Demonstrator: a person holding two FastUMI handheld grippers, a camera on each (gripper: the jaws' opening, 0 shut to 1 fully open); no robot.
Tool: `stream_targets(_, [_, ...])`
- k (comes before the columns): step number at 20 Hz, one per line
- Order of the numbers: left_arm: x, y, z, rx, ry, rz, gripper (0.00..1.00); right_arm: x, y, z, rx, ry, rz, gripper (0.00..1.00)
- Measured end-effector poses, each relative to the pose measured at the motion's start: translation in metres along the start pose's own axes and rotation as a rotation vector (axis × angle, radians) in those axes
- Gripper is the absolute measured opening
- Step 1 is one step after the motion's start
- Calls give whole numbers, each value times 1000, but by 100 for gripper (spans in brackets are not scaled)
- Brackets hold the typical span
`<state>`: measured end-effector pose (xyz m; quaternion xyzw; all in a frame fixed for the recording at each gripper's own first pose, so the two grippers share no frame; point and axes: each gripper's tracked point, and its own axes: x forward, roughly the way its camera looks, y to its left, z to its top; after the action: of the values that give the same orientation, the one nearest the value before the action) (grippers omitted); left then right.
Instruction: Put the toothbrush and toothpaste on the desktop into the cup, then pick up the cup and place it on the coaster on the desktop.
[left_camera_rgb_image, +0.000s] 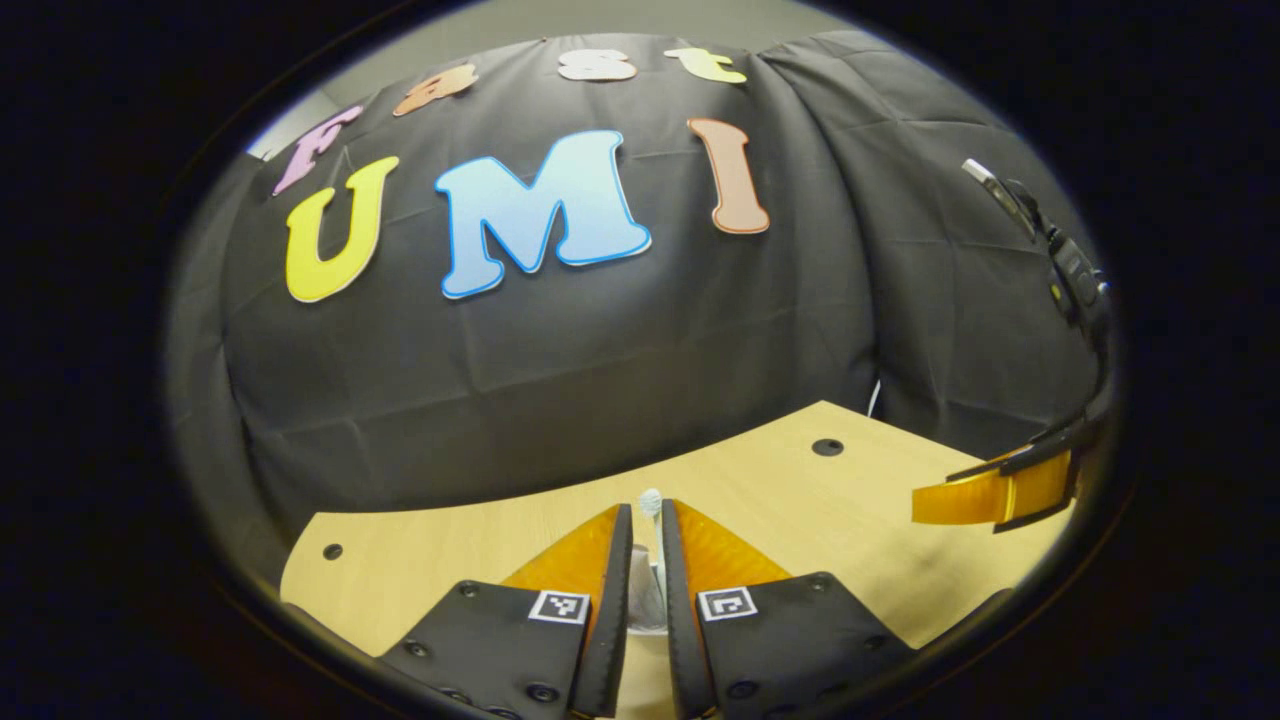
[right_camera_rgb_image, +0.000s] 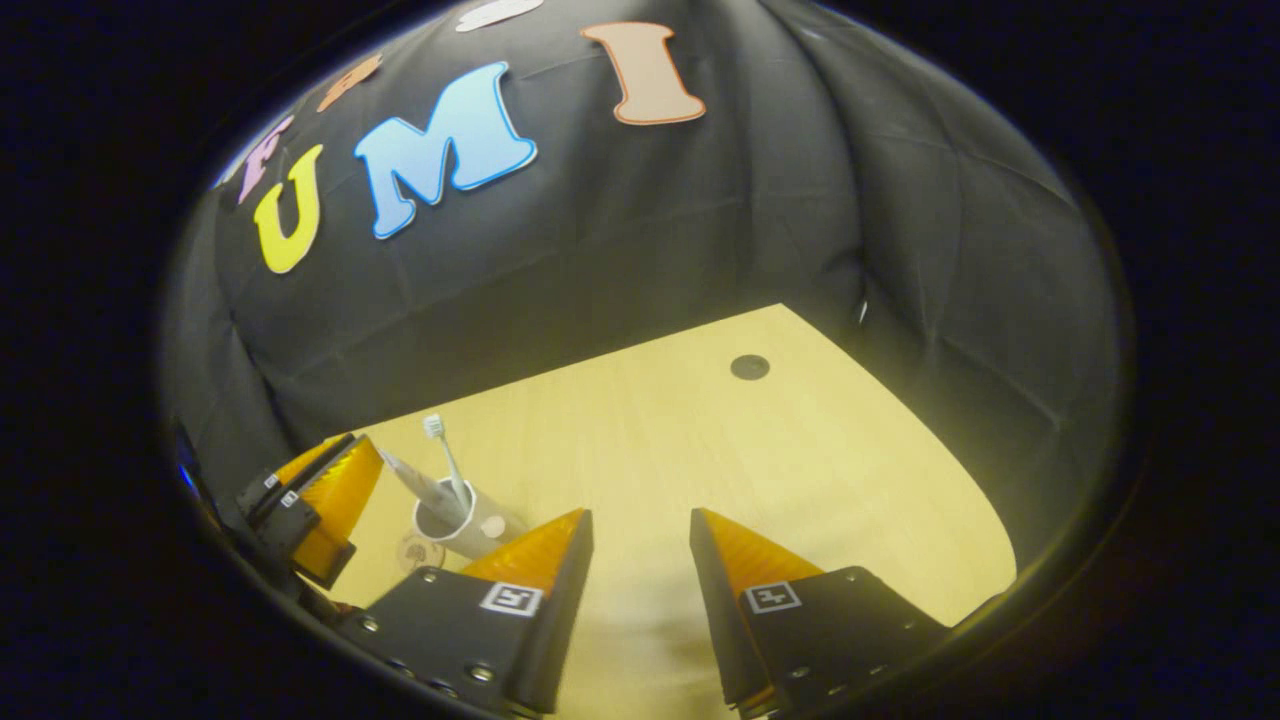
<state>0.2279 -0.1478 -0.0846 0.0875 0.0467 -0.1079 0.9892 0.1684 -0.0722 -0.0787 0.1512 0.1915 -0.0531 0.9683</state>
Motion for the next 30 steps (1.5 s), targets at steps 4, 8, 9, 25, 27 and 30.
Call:
stream_targets(4, [-30,15,-7,-49,32,37,27,8,21,3,-72,11,72,60])
stream_targets(8, [-63,44,-12,-86,49,117,39,15,40,11,-178,22,158,84])
stream_targets(9, [-69,48,-14,-92,54,128,46,17,42,12,-200,24,179,80])
stream_targets(25, [-159,108,-49,-197,138,338,98,53,111,-9,-774,195,503,84])
stream_targets(27, [-174,115,-56,-200,152,365,98,59,112,-17,-841,240,525,84])
stream_targets(30, [-190,125,-68,-210,173,406,98,70,113,-35,-917,308,541,85])
